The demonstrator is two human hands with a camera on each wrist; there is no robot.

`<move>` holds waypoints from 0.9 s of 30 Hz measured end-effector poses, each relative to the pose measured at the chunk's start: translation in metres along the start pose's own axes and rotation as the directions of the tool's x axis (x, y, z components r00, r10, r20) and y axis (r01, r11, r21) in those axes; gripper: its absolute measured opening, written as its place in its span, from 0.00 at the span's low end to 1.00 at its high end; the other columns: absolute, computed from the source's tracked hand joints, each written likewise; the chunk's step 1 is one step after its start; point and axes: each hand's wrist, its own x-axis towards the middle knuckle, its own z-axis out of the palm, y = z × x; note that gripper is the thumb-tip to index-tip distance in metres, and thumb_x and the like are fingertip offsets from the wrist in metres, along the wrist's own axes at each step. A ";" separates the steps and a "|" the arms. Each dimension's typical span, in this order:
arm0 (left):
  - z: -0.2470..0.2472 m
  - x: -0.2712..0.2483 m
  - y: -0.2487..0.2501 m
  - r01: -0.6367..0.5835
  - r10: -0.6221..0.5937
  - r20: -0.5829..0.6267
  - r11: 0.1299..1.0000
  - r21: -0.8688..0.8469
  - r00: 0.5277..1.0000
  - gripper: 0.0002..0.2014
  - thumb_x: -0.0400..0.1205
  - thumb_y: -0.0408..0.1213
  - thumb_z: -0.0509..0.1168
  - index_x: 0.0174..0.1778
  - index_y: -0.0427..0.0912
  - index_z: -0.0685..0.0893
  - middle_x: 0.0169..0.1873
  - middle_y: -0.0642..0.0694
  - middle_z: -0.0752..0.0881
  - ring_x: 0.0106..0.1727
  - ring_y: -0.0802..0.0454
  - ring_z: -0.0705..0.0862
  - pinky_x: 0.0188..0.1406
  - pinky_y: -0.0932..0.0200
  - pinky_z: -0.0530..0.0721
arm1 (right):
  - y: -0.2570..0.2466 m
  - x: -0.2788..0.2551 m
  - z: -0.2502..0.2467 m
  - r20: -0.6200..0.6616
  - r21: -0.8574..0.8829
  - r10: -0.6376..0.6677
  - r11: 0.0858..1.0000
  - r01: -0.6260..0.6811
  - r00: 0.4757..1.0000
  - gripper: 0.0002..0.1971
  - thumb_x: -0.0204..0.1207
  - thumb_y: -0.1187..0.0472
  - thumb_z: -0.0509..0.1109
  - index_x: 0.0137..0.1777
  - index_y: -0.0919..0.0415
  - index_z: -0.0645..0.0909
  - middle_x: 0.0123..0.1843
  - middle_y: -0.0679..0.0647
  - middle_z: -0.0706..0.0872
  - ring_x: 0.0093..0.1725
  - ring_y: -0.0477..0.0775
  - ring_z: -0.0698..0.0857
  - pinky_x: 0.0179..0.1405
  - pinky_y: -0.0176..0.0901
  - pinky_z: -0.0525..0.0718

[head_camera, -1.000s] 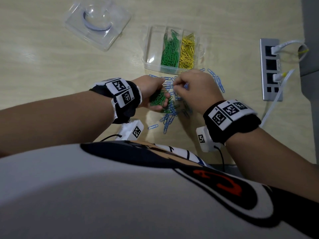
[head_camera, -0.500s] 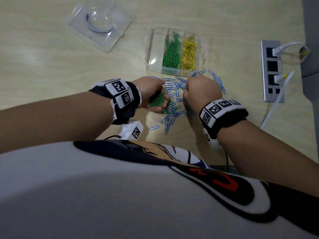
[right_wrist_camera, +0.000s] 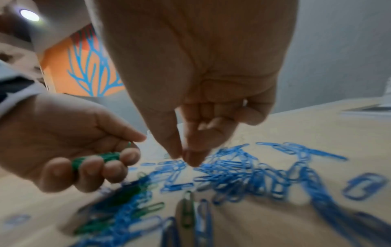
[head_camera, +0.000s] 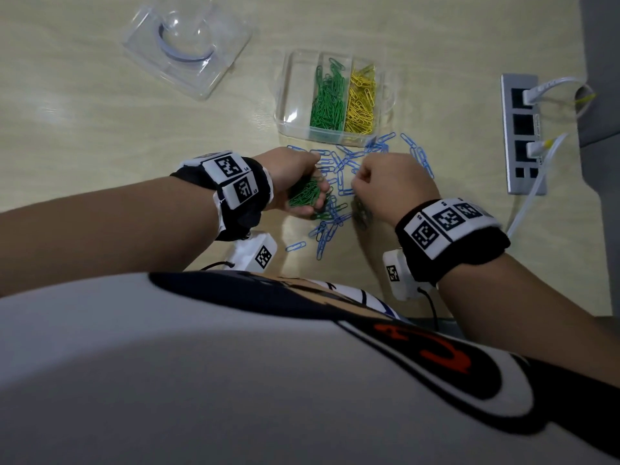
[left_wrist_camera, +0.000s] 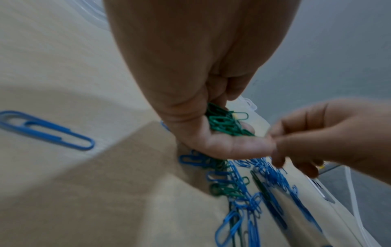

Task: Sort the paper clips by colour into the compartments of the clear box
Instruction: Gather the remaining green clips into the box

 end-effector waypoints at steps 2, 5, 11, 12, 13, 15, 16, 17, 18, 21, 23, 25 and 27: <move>0.000 0.000 -0.001 0.001 -0.001 -0.003 1.000 -0.005 1.000 0.26 0.89 0.51 0.44 0.37 0.40 0.78 0.27 0.43 0.80 0.33 0.48 0.83 0.30 0.63 0.83 | 0.008 -0.002 0.003 0.086 -0.157 0.085 0.985 -0.071 0.993 0.11 0.73 0.51 0.68 0.40 0.59 0.83 0.37 0.56 0.82 0.42 0.61 0.82 0.39 0.43 0.76; 0.000 0.001 -0.004 -0.001 0.000 -0.008 1.000 -0.023 1.000 0.26 0.89 0.50 0.44 0.36 0.39 0.78 0.28 0.42 0.80 0.31 0.49 0.81 0.40 0.57 0.83 | 0.007 -0.006 0.012 0.101 -0.221 0.077 0.974 -0.053 0.992 0.09 0.74 0.53 0.68 0.39 0.58 0.82 0.34 0.54 0.79 0.38 0.60 0.78 0.40 0.45 0.75; -0.002 0.002 -0.009 0.011 -0.012 -0.034 1.000 -0.024 0.999 0.26 0.89 0.51 0.45 0.36 0.39 0.79 0.27 0.42 0.81 0.32 0.48 0.82 0.47 0.52 0.84 | 0.002 -0.007 0.011 0.064 -0.106 0.011 0.994 -0.004 0.998 0.06 0.73 0.55 0.67 0.44 0.55 0.82 0.44 0.53 0.85 0.46 0.59 0.82 0.45 0.48 0.80; -0.003 0.003 -0.010 0.013 -0.014 -0.035 1.000 -0.019 0.999 0.26 0.89 0.51 0.46 0.36 0.39 0.79 0.27 0.42 0.81 0.32 0.48 0.82 0.46 0.53 0.85 | 0.000 -0.008 0.009 0.040 -0.026 -0.010 1.000 0.011 0.999 0.05 0.72 0.55 0.67 0.42 0.54 0.81 0.44 0.51 0.85 0.47 0.57 0.83 0.45 0.48 0.81; -0.003 0.003 -0.010 0.014 -0.014 -0.033 1.000 -0.017 0.999 0.26 0.89 0.51 0.45 0.37 0.38 0.79 0.27 0.42 0.81 0.32 0.48 0.82 0.45 0.54 0.85 | -0.004 -0.009 0.007 0.014 0.071 -0.043 0.997 0.041 0.999 0.04 0.71 0.55 0.68 0.40 0.53 0.81 0.41 0.48 0.85 0.46 0.54 0.83 0.45 0.47 0.82; -0.002 0.002 -0.011 0.009 -0.009 -0.025 1.000 -0.009 1.000 0.26 0.89 0.51 0.45 0.37 0.38 0.79 0.27 0.41 0.81 0.32 0.47 0.83 0.41 0.55 0.85 | -0.017 -0.014 0.004 -0.006 0.237 -0.138 0.962 0.136 0.990 0.03 0.71 0.54 0.70 0.40 0.52 0.83 0.37 0.45 0.85 0.43 0.49 0.84 0.45 0.47 0.83; -0.002 0.002 -0.012 0.002 -0.002 -0.022 1.000 -0.005 1.000 0.25 0.89 0.51 0.46 0.39 0.38 0.79 0.27 0.41 0.82 0.32 0.46 0.83 0.40 0.56 0.86 | -0.023 -0.016 0.003 -0.008 0.277 -0.188 0.943 0.183 0.982 0.03 0.72 0.54 0.71 0.41 0.51 0.84 0.37 0.44 0.86 0.42 0.48 0.84 0.46 0.46 0.83; -0.002 0.001 -0.012 -0.007 0.007 -0.020 1.000 -0.005 1.000 0.24 0.89 0.50 0.46 0.40 0.38 0.79 0.26 0.40 0.82 0.32 0.46 0.83 0.41 0.55 0.86 | -0.028 -0.017 0.003 -0.016 0.295 -0.226 0.930 0.221 0.974 0.04 0.73 0.54 0.70 0.43 0.51 0.86 0.38 0.45 0.87 0.43 0.48 0.85 0.47 0.46 0.83; -0.002 0.001 -0.012 -0.017 0.017 -0.015 1.000 -0.009 1.000 0.23 0.89 0.49 0.47 0.42 0.37 0.79 0.26 0.40 0.82 0.32 0.45 0.83 0.45 0.53 0.86 | -0.031 -0.017 0.004 -0.034 0.300 -0.241 0.923 0.240 0.970 0.05 0.74 0.55 0.69 0.45 0.51 0.86 0.40 0.46 0.88 0.44 0.49 0.85 0.48 0.46 0.82; -0.004 0.001 -0.012 -0.011 0.011 -0.007 1.000 -0.008 1.000 0.25 0.89 0.51 0.46 0.39 0.38 0.79 0.28 0.40 0.81 0.33 0.46 0.82 0.50 0.51 0.84 | -0.027 -0.013 0.012 -0.090 0.240 -0.169 0.953 0.186 0.982 0.06 0.76 0.53 0.66 0.44 0.51 0.83 0.41 0.46 0.84 0.46 0.53 0.83 0.44 0.46 0.80; -0.008 0.001 -0.012 0.005 -0.005 -0.033 1.000 -0.007 0.999 0.26 0.89 0.51 0.45 0.37 0.39 0.79 0.27 0.42 0.81 0.32 0.47 0.82 0.42 0.55 0.86 | -0.020 -0.012 0.020 -0.012 0.102 -0.120 0.987 0.120 0.993 0.10 0.75 0.46 0.68 0.46 0.52 0.78 0.44 0.49 0.80 0.46 0.54 0.80 0.45 0.48 0.79; -0.011 0.000 -0.012 0.010 -0.010 -0.052 1.000 -0.014 0.999 0.26 0.89 0.51 0.45 0.37 0.39 0.79 0.27 0.42 0.81 0.33 0.48 0.83 0.35 0.58 0.86 | -0.015 -0.013 0.028 0.102 -0.009 -0.123 0.992 0.124 0.987 0.16 0.74 0.42 0.69 0.49 0.53 0.75 0.50 0.51 0.80 0.49 0.57 0.80 0.46 0.50 0.79; -0.016 0.000 -0.013 0.004 -0.005 -0.062 1.000 -0.027 0.998 0.26 0.89 0.50 0.45 0.38 0.39 0.79 0.28 0.41 0.80 0.35 0.47 0.83 0.38 0.57 0.84 | -0.012 -0.014 0.032 0.106 -0.033 -0.130 0.990 0.135 0.986 0.12 0.75 0.45 0.68 0.48 0.53 0.75 0.51 0.52 0.81 0.50 0.58 0.81 0.45 0.49 0.77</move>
